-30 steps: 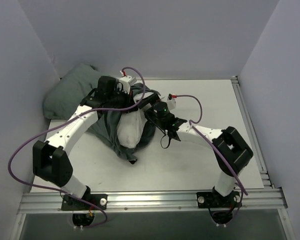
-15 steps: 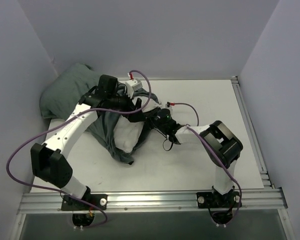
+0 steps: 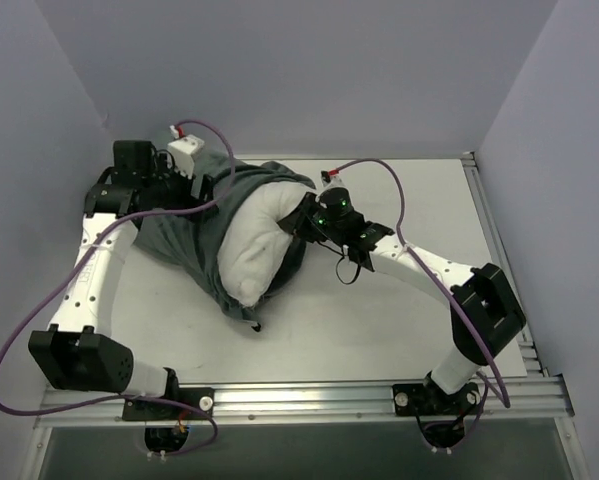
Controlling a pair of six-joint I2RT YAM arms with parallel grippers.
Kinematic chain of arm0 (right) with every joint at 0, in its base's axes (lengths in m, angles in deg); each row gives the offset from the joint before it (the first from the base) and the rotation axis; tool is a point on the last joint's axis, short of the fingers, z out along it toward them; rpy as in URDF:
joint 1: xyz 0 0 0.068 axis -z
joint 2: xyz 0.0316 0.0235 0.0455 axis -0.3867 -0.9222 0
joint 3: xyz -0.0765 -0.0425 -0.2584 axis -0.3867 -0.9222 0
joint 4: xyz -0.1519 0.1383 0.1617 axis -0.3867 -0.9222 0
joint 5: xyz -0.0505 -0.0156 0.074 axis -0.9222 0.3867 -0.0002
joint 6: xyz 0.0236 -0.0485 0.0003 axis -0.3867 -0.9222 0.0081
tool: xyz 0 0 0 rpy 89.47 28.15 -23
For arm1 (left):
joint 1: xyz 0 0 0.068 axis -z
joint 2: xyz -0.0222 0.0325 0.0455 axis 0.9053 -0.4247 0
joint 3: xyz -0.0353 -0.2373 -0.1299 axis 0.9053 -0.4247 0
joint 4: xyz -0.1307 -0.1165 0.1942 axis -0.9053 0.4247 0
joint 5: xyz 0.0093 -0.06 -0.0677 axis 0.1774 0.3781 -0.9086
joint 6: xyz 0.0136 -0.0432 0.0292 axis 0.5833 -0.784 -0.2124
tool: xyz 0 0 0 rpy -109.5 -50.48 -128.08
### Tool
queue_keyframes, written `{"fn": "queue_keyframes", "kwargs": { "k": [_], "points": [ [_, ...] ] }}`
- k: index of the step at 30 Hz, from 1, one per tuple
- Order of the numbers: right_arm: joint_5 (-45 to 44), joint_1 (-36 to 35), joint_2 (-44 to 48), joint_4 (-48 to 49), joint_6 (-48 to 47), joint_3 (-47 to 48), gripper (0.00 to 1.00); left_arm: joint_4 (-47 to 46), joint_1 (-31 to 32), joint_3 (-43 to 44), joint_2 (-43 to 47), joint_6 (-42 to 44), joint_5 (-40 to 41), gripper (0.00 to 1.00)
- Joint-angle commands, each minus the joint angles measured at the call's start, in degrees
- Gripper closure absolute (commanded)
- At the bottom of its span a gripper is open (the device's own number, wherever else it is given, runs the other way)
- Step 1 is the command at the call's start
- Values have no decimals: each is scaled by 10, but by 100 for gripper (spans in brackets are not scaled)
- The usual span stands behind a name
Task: Remove the pillowcase from the pillow
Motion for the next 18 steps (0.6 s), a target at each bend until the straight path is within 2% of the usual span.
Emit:
{"fn": "queue_keyframes", "kwargs": {
  "k": [1,3,4,6,8,9,10,11,13,18],
  "points": [
    [18,-4,36,-50,-49,30,100,44,75,-28,31,35,-44,6],
    [32,-7,29,-39,-42,33,100,10,134,-44,58,29,-19,6],
    [34,-10,24,-38,-38,35,100,-5,182,-51,61,36,33,6],
    [39,-17,17,-36,-38,43,100,-27,202,-66,42,36,90,6],
    [38,-21,21,-32,-37,44,100,-37,185,-71,20,33,150,5],
    [34,-22,23,-32,-36,45,100,-52,172,-75,6,31,154,1],
    [32,-25,26,-31,-37,45,100,-61,158,-78,2,26,152,13],
    [31,-26,28,-31,-40,45,100,-65,133,-78,-1,15,133,20],
    [33,-26,26,-36,-43,49,100,-70,123,-76,-4,13,122,31],
    [34,-26,24,-33,-40,48,100,-70,125,-78,-33,23,125,28]
  ]
}}
